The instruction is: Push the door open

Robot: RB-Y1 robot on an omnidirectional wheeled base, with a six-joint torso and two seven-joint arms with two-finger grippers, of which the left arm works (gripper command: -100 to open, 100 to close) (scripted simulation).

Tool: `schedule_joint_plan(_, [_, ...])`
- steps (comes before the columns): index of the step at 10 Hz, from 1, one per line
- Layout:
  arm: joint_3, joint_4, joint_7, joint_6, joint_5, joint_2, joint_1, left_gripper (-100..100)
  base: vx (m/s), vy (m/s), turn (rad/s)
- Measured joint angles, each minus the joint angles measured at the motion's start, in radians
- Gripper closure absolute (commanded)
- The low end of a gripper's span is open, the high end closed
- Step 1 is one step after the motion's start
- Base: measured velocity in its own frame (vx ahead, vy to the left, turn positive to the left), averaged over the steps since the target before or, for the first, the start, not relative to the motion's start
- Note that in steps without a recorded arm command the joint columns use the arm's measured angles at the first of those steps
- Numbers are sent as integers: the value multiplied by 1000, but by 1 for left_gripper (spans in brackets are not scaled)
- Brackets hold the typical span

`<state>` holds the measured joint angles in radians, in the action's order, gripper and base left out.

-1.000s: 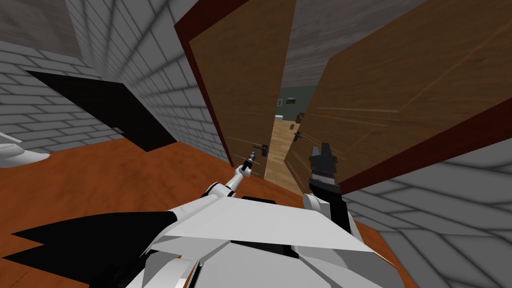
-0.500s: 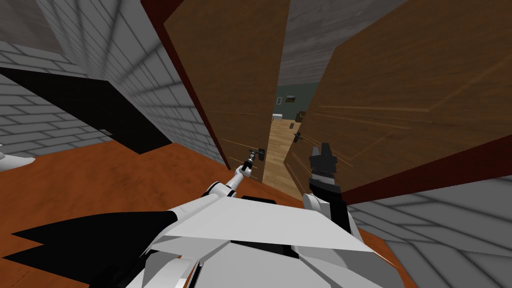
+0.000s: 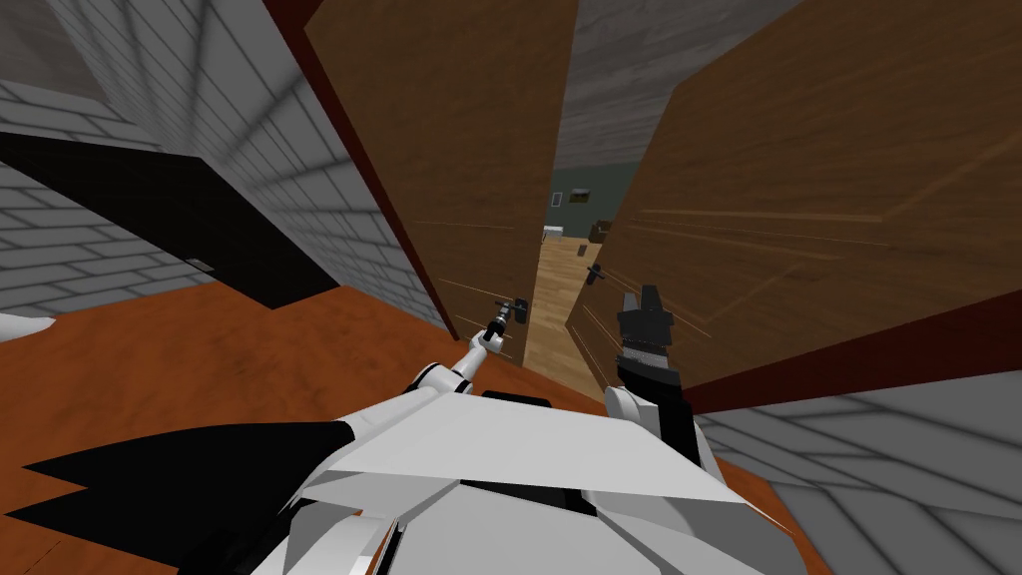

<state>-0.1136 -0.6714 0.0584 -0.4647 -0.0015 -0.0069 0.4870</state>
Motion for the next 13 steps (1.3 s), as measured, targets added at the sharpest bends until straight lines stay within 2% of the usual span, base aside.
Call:
schedule_joint_plan(3, [0, 0, 0, 0, 0, 0, 0, 100, 33, -25, 9])
schedule_joint_plan(5, [10, 28, -2, -7, 5, 11, 2, 100, 113, -85, 43])
schedule_joint_plan(7, [16, -17, -7, 18, 6, 20, -24, 100, 154, -99, 31])
schedule_joint_plan(8, [18, -25, -5, 24, 7, 28, -28, 100, 159, -115, 32])
schedule_joint_plan(9, [27, -14, -8, 18, 10, 32, -20, 100, 165, -128, 33])
schedule_joint_plan(10, [33, -48, -12, 35, 12, 38, -36, 100, 116, -95, 54])
schedule_joint_plan(11, [41, -22, -13, 28, 15, 42, -15, 100, 174, -127, 77])
schedule_joint_plan(12, [53, -14, -20, 15, 18, 43, -18, 100, 184, -131, 87])
schedule_joint_plan(13, [63, -14, -23, 14, 22, 51, -22, 100, 186, -156, 94])
